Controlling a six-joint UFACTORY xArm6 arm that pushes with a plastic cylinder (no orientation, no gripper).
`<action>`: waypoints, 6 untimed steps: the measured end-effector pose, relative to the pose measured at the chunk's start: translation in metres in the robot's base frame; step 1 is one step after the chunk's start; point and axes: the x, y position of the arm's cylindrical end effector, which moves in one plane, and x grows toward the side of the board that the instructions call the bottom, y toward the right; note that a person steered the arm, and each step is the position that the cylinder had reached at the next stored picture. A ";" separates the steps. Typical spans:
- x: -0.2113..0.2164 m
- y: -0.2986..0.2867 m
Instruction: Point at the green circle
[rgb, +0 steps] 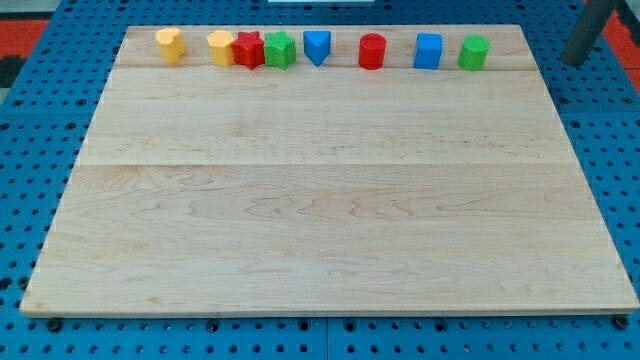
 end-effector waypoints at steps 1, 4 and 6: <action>0.000 0.000; -0.074 -0.085; -0.020 -0.143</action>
